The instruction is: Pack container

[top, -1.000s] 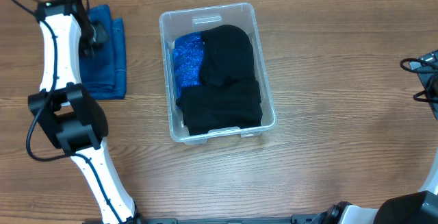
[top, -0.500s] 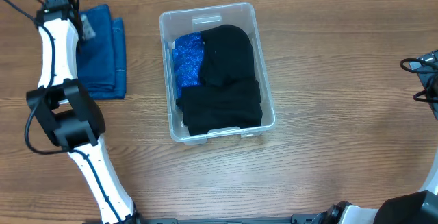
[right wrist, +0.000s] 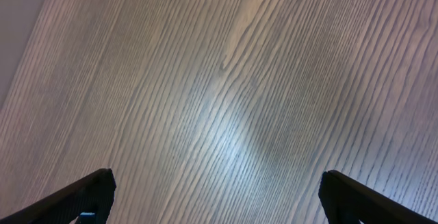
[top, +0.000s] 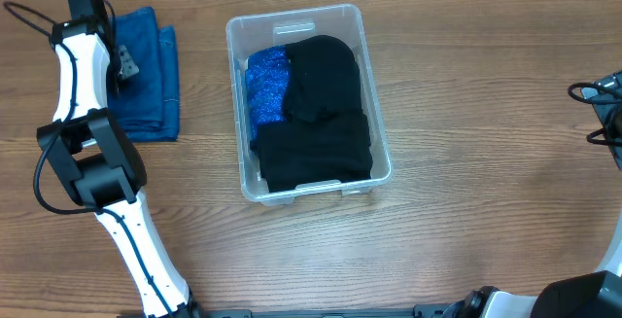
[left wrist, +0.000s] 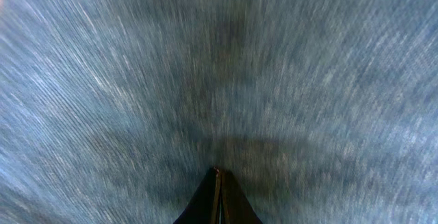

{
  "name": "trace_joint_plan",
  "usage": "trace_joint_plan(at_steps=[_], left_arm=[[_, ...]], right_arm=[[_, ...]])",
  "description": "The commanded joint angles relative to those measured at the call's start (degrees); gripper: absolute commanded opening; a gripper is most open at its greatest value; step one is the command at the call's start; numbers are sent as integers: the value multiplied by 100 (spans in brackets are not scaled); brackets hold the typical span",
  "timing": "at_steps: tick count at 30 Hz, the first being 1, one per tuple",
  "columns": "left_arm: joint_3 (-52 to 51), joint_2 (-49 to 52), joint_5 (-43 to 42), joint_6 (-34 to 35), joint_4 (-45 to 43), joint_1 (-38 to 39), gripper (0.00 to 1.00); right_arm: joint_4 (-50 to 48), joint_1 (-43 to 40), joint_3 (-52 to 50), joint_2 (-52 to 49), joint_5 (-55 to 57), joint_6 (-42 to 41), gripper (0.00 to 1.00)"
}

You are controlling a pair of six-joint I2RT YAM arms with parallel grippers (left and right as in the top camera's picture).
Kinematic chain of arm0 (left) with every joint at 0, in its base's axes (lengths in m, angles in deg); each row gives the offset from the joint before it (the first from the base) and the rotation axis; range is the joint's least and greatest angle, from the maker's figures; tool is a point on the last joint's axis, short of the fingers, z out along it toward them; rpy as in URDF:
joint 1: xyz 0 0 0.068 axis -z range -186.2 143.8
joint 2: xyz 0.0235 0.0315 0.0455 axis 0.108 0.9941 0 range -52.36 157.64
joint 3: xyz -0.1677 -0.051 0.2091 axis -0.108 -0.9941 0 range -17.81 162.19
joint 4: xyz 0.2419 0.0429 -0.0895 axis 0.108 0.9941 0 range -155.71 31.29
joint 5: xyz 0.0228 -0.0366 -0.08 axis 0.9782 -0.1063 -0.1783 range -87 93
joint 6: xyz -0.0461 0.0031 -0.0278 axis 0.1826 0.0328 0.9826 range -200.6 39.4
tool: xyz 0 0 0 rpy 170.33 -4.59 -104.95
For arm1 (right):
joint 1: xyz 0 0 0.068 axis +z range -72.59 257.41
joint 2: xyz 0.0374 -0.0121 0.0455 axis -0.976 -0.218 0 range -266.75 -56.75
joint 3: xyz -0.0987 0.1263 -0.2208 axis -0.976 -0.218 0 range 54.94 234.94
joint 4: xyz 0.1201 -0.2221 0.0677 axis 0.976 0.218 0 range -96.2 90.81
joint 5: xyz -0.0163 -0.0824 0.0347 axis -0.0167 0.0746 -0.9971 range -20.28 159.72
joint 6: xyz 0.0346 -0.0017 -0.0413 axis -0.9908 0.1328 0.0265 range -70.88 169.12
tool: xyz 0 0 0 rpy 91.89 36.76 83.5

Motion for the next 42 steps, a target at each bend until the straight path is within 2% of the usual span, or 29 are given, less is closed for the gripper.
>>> trace_joint_plan(at_steps=[1,7,11,16,19,24,27,35,42], left_arm=[[-505,197,-1091,485,518,-35,4],[-1156,197,-1141,911,715,201,4],[-1832,197,-1189,1141,411,411,4],[-2317,197,-1716,1152,44,658,4],[-2321,195,-1808,1191,-13,820,4],[-2321,192,-2966,1213,-223,1121,4],[-2321,192,-3364,1213,-398,1296,4],[-1971,186,-3324,1209,-505,1353,4],[-1067,164,-2817,1086,181,1021,4]], right_arm=[[-31,-17,-28,-2,-9,-46,100],[-31,-17,-28,-2,-9,-46,100],[-31,-17,-28,-2,-9,-46,100],[-31,-17,-28,-2,-9,-46,100],[-31,-17,-28,-2,-9,-48,100],[-31,-17,-28,-2,-9,-48,100],[-31,-17,-28,-2,-9,-46,100],[-31,-17,-28,-2,-9,-48,100],[-31,-17,-28,-2,-9,-46,100]])
